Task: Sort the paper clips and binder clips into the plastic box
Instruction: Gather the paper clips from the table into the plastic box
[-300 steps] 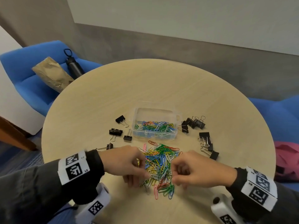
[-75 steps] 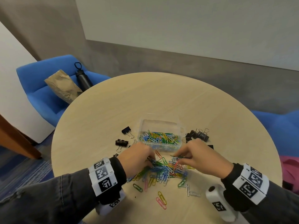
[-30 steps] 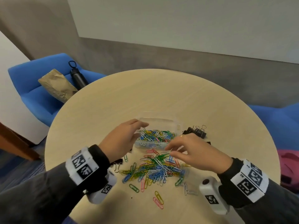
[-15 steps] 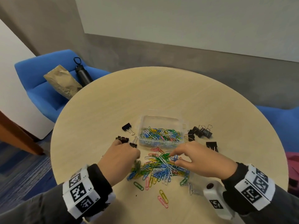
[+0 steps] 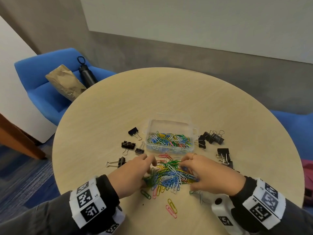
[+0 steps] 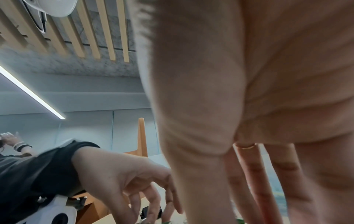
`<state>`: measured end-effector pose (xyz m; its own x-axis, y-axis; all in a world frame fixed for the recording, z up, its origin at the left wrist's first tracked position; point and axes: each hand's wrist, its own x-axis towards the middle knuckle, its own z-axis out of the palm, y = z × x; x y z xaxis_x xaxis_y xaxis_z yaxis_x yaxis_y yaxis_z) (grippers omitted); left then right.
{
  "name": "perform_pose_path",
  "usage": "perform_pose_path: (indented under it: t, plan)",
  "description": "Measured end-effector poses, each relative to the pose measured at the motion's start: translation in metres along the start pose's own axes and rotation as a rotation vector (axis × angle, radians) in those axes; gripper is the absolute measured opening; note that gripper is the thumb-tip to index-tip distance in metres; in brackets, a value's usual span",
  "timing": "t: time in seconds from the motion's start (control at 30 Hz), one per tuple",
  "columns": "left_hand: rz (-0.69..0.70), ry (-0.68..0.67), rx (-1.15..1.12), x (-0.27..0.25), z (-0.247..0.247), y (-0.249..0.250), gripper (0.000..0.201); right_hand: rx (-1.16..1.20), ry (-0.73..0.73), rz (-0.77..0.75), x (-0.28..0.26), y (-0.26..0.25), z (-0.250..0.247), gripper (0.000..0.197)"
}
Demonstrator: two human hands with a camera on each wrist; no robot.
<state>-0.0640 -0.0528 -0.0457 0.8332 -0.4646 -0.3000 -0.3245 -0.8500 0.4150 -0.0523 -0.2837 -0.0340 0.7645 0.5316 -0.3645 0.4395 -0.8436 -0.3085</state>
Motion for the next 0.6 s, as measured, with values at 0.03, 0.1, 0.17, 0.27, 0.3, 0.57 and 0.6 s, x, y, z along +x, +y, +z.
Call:
perform_pose_path:
  t: [0.03,0.1,0.17,0.27,0.3,0.57,0.6]
  plan:
    - [0.008,0.004,-0.041,0.002,0.001,0.001,0.053,0.026,-0.009,-0.019,0.000,-0.001,0.000,0.066]
    - [0.027,0.030,-0.094,0.005,0.003,0.002,0.054,0.068,-0.008,-0.056,0.000,-0.001,-0.002,0.060]
    - [0.058,0.079,-0.094,0.007,0.001,0.004,0.054,0.077,0.025,-0.066,-0.002,0.000,-0.006,0.054]
    - [0.148,0.165,-0.017,0.010,-0.005,0.009,0.054,0.059,0.095,-0.030,-0.003,0.001,-0.008,0.060]
    - [0.179,0.162,0.008,0.013,-0.006,0.013,0.056,0.063,0.100,-0.030,-0.002,0.000,-0.007,0.064]
    - [0.184,-0.009,0.151,0.027,0.004,0.030,0.070,0.060,0.022,-0.067,-0.005,-0.001,-0.009,0.047]
    - [0.181,-0.012,0.132,0.026,0.002,0.030,0.068,0.072,-0.002,-0.040,-0.007,0.002,-0.012,0.042]
